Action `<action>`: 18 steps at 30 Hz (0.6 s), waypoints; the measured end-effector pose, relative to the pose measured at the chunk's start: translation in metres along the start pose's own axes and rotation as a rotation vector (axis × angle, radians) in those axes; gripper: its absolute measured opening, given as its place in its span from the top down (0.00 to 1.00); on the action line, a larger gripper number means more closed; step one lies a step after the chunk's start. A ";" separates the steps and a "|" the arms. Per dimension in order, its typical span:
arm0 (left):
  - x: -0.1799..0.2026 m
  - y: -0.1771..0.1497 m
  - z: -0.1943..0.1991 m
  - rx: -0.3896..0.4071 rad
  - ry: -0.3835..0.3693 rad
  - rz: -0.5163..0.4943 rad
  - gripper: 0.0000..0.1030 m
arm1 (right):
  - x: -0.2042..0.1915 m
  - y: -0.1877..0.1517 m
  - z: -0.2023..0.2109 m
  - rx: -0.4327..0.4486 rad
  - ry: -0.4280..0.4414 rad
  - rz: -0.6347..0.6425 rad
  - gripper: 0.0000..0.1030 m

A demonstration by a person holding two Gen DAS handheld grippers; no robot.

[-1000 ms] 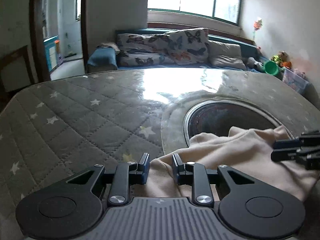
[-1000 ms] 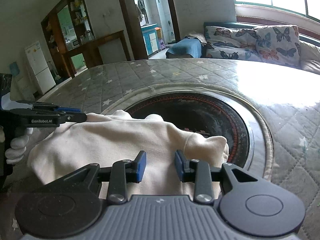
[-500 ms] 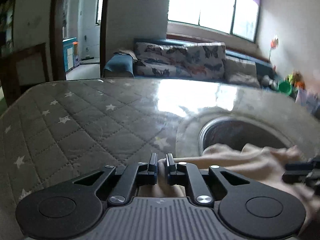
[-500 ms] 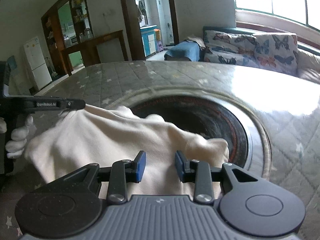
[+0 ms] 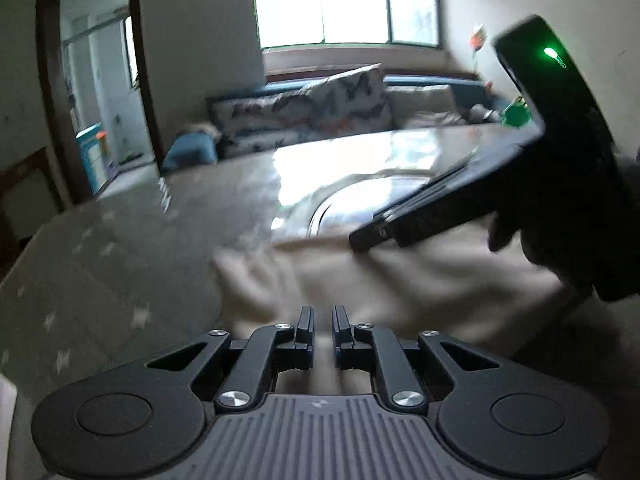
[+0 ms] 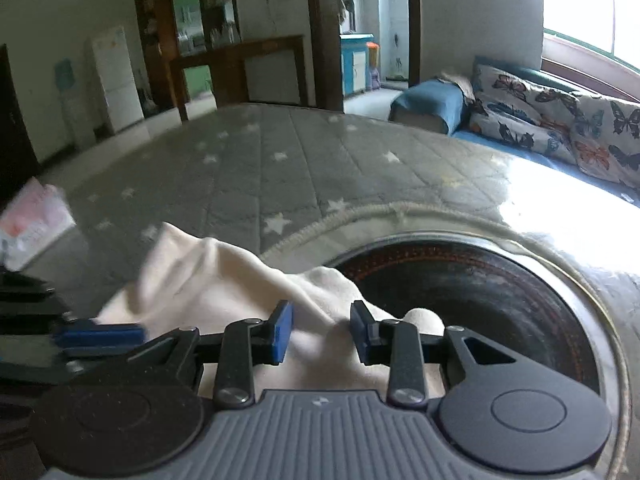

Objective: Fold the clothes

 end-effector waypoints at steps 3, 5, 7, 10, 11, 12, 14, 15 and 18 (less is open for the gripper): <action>-0.004 0.000 0.012 0.025 -0.007 0.032 0.89 | 0.006 -0.001 0.014 0.026 0.003 -0.025 0.69; -0.005 0.001 0.022 0.053 0.000 0.032 0.89 | 0.011 -0.005 0.033 0.054 0.023 -0.050 0.69; -0.004 0.001 0.028 0.070 -0.011 0.036 0.88 | 0.015 -0.019 0.054 0.074 0.037 -0.064 0.68; -0.006 -0.009 0.023 0.036 -0.011 0.040 0.88 | 0.021 -0.052 0.083 0.079 0.035 -0.088 0.68; -0.006 -0.013 0.021 0.024 -0.009 0.041 0.88 | 0.024 -0.066 0.092 0.073 0.028 -0.102 0.68; -0.007 -0.016 0.021 0.023 -0.010 0.040 0.88 | 0.028 -0.079 0.099 0.068 0.013 -0.116 0.68; -0.007 -0.020 0.022 0.019 -0.010 0.033 0.88 | 0.037 -0.104 0.112 0.065 -0.033 -0.133 0.68; -0.007 -0.019 0.022 0.017 -0.009 0.029 0.88 | 0.042 -0.111 0.116 0.071 -0.050 -0.142 0.69; -0.006 -0.016 0.020 0.009 -0.003 0.024 0.88 | 0.059 -0.128 0.132 0.098 -0.060 -0.185 0.73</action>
Point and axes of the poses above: each gripper's, at about its wrist camera, not at the fingertips, and z roughly against the way its jaws point, x to its right, y to its top, the point moved 4 cm from there along -z, roughly the way its jaws point, and after that the axes turned 10 degrees about -y, right-handed, at the moved point
